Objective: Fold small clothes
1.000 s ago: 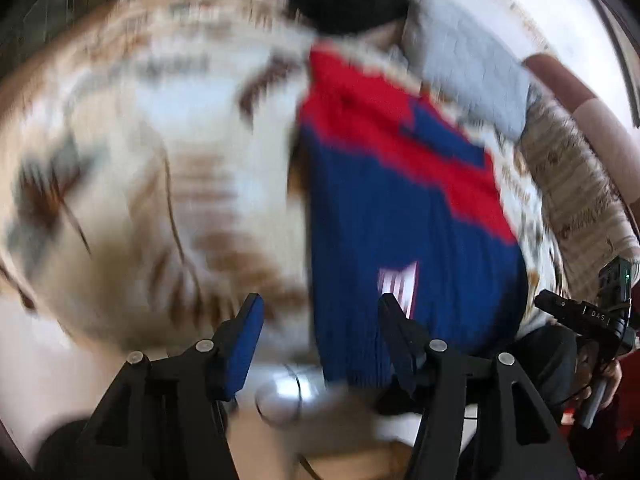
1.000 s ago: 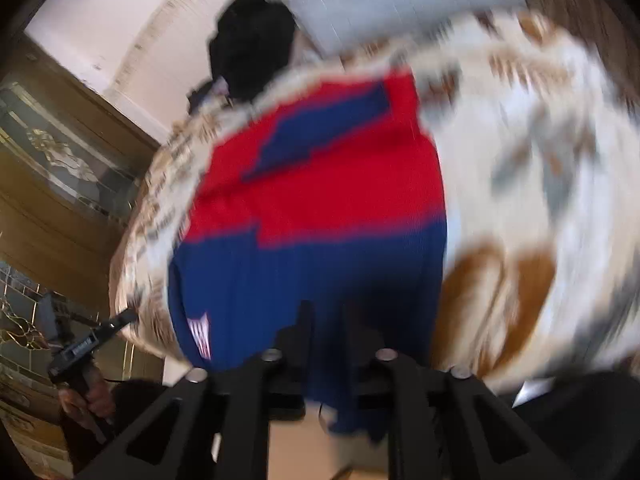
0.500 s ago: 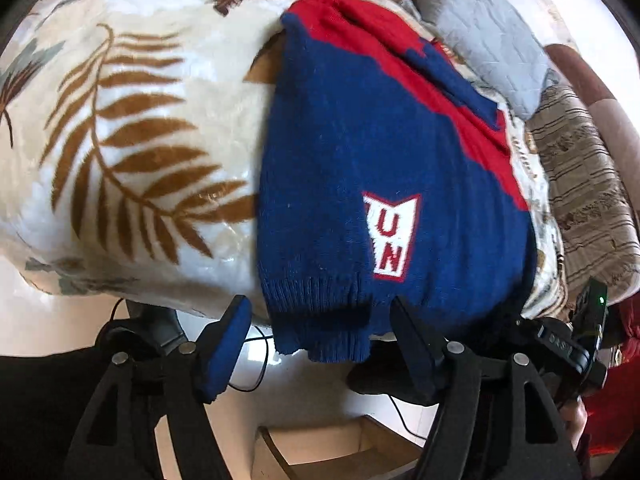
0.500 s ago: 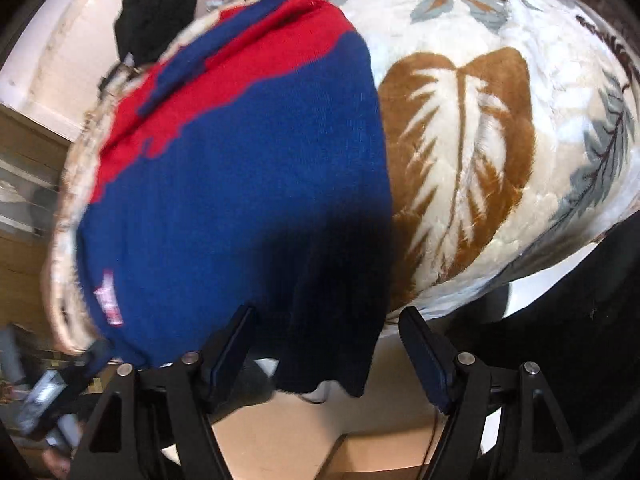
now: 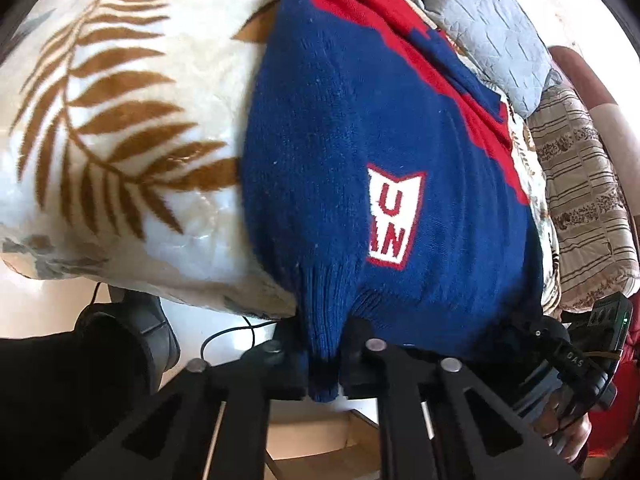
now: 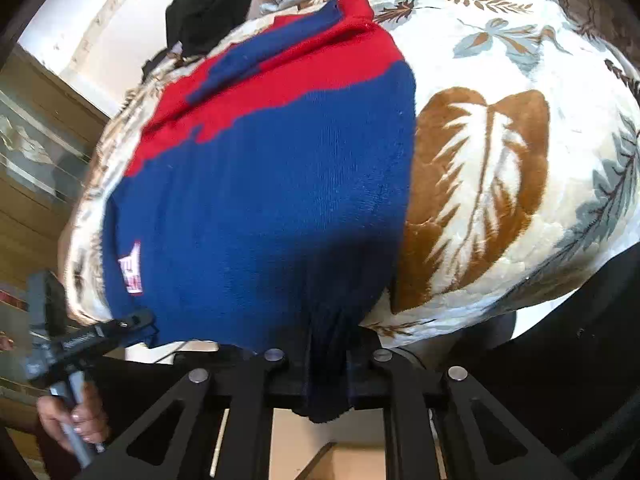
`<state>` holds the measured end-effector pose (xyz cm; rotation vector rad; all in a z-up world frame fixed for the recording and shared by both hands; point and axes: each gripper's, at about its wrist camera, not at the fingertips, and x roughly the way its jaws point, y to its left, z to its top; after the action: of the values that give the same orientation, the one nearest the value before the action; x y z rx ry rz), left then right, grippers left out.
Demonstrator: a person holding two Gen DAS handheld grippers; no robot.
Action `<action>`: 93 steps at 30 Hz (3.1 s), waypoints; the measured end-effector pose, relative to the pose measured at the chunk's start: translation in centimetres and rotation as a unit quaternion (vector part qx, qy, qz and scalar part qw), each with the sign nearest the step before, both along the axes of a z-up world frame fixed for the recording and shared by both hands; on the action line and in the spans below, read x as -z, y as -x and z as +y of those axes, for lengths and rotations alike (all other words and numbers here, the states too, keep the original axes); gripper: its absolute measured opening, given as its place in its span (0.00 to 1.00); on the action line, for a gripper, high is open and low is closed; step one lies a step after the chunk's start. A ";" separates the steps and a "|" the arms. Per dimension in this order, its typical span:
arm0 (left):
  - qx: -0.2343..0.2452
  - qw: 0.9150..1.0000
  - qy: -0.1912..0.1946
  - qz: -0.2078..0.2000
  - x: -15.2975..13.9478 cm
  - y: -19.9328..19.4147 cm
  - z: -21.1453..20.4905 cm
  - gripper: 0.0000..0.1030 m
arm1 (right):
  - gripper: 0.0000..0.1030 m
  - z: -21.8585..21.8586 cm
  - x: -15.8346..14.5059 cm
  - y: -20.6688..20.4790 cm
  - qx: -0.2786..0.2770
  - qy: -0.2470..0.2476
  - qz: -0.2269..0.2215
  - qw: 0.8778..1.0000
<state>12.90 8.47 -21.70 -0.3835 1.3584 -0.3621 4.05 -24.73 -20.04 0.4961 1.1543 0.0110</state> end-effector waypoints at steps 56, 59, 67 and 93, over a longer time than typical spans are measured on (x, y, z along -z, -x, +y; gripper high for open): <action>0.068 0.979 0.076 -0.174 -17.8 -8.9 0.1 0.08 | 0.09 -3.2 -9.4 -7.6 0.016 -0.065 -0.080 0.995; 0.054 0.979 0.079 -0.180 -18.1 -12.1 -0.5 0.08 | 0.09 -4.0 -10.7 -11.6 0.031 -0.063 -0.111 0.991; 0.016 0.976 0.095 -0.195 -17.6 -19.6 -2.0 0.08 | 0.09 -6.0 -11.3 -20.2 0.054 -0.079 -0.150 0.984; -0.043 0.986 -0.011 -0.164 -9.1 -35.2 -6.5 0.08 | 0.09 -10.4 -4.5 -35.2 0.072 -0.164 -0.175 0.968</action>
<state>48.12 1.96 -12.62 -0.3471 1.0207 -0.3224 39.25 -35.14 -15.49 0.8362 0.7689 0.1611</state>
